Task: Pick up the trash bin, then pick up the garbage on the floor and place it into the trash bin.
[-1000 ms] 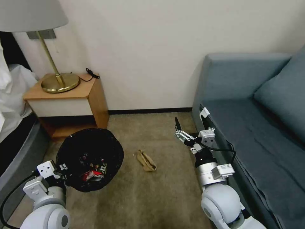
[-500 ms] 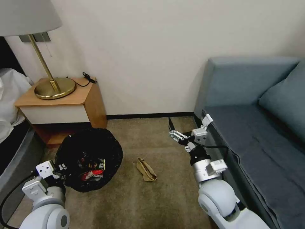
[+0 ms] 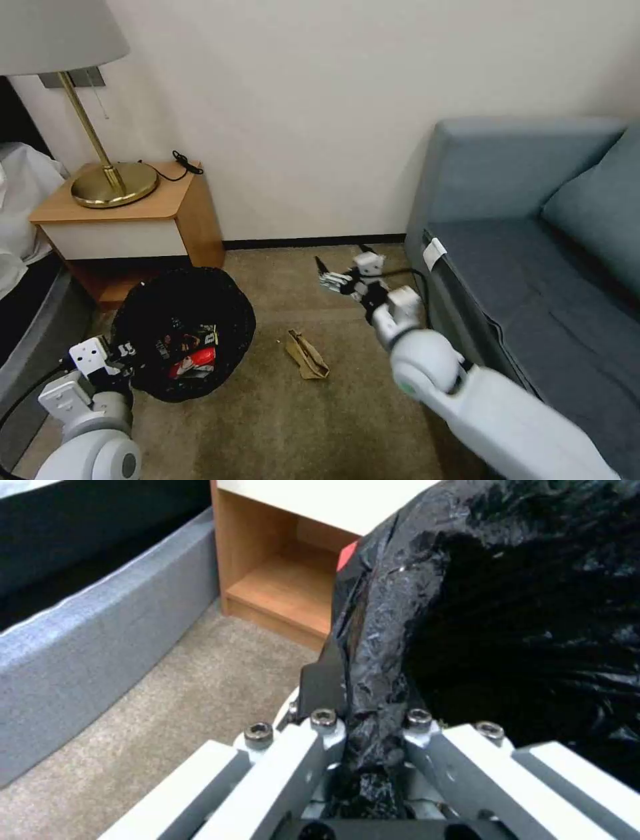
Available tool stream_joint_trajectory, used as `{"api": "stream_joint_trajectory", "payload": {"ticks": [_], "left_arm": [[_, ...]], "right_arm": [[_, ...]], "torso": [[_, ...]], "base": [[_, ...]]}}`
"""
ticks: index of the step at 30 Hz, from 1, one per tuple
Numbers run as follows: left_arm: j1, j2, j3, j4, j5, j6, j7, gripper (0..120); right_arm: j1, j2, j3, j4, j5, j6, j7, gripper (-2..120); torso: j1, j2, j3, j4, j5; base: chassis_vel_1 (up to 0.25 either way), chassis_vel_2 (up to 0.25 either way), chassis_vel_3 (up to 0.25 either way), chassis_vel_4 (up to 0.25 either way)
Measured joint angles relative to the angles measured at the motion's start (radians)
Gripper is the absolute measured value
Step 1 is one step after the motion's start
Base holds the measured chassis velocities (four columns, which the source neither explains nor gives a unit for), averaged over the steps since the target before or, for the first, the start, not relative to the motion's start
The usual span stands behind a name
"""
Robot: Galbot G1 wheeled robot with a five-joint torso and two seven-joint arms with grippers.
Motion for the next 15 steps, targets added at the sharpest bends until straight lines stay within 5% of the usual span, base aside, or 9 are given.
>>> {"api": "stream_joint_trajectory", "payload": {"ticks": [7, 15], "left_arm": [[-0.001, -0.004, -0.004, 0.002, -0.001, -0.006, 0.004, 3], [-0.005, -0.003, -0.01, 0.012, -0.003, -0.009, 0.004, 3]], "right_arm": [[0.224, 0.038, -0.227, -0.199, 0.237, -0.155, -0.132, 100], [0.35, 0.102, -0.302, -0.388, 0.32, -0.347, -0.363, 100]], "torso": [[0.0, 0.0, 0.0, -0.0004, 0.0002], [0.0, 0.0, 0.0, -0.0006, -0.0001]], "base": [[0.0, 0.0, 0.0, 0.0], [0.0, 0.0, 0.0, 0.0]]}}
